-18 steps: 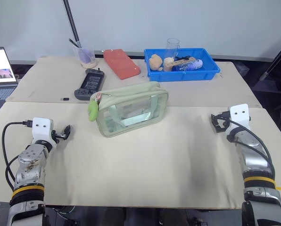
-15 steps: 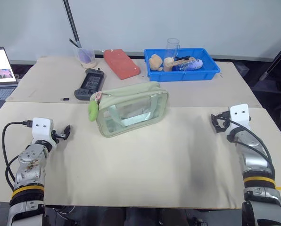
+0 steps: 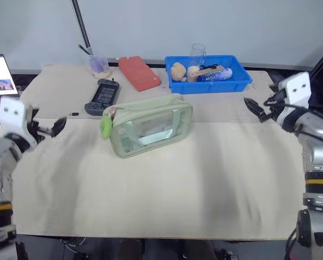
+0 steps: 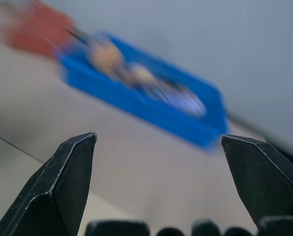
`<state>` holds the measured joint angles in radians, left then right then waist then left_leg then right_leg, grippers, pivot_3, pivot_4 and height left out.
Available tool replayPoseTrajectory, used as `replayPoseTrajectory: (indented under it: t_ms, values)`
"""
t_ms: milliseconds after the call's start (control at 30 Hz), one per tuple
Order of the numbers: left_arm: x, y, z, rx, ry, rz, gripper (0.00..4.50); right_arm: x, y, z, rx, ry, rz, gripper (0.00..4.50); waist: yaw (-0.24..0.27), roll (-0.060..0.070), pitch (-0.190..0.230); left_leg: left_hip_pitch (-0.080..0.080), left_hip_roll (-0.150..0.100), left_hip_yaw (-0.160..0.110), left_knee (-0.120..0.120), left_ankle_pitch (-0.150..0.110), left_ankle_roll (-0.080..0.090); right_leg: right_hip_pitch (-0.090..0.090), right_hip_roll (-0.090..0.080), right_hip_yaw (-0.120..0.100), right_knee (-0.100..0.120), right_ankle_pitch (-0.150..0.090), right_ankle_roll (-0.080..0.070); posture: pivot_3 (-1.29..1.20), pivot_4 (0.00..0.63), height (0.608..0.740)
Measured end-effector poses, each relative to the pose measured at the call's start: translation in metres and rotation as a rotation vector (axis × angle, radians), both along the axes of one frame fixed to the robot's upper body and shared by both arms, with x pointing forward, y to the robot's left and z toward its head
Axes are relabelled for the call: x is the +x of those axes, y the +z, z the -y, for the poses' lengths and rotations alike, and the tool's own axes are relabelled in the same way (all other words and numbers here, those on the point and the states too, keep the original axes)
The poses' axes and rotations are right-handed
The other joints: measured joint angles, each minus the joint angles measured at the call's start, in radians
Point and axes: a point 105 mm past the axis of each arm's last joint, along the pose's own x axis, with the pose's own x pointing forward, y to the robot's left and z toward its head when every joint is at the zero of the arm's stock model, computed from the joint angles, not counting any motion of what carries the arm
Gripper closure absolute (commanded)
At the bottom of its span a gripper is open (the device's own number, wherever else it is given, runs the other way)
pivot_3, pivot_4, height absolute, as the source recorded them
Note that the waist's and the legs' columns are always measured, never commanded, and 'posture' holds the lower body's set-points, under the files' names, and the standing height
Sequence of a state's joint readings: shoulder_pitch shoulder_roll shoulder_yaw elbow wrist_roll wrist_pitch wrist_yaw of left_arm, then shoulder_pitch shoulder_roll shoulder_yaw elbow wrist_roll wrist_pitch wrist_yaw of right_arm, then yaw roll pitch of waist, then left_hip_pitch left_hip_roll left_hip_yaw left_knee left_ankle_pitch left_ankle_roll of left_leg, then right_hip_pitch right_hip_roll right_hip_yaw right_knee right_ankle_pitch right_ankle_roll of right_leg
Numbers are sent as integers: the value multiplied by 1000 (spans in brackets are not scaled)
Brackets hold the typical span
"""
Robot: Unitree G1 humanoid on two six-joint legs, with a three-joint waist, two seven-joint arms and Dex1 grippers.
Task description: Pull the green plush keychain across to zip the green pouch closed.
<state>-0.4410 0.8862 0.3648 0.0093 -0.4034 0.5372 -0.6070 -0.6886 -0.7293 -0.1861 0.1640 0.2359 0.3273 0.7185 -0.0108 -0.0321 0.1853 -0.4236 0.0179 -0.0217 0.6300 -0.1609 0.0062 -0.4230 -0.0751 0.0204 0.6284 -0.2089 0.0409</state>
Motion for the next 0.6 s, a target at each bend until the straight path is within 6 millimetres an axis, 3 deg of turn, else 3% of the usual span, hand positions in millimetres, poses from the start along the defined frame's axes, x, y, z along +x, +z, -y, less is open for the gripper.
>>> replayPoseTrajectory:
  t_ms: [133,233,367,433,600]
  values:
    - [-1,56,63,62,-262,64,0,-23,7,-48,6,265,-80,35,2,0,0,-2,-1,0,2,0,0,0,-2,0,-1,1,-1,0,150,740]
    - [-8,67,107,142,-451,35,0,-38,22,-71,19,385,-108,35,-3,0,0,-3,-2,1,1,0,0,0,-2,0,-1,1,-1,0,150,740]
    - [-20,52,160,287,-674,-48,0,-59,47,-95,15,499,-84,35,-7,0,0,-2,0,1,0,0,0,-1,0,0,0,-1,-1,0,150,740]
    - [-22,33,175,365,-737,-100,0,-68,47,-104,13,536,-99,35,-7,0,0,-1,0,1,-1,0,0,-1,0,0,0,-1,-2,0,150,740]
    - [-6,4,177,509,-722,-142,0,-90,33,-117,-15,602,-175,35,-4,0,0,-2,0,1,1,0,0,-2,0,0,1,-1,-2,0,150,740]
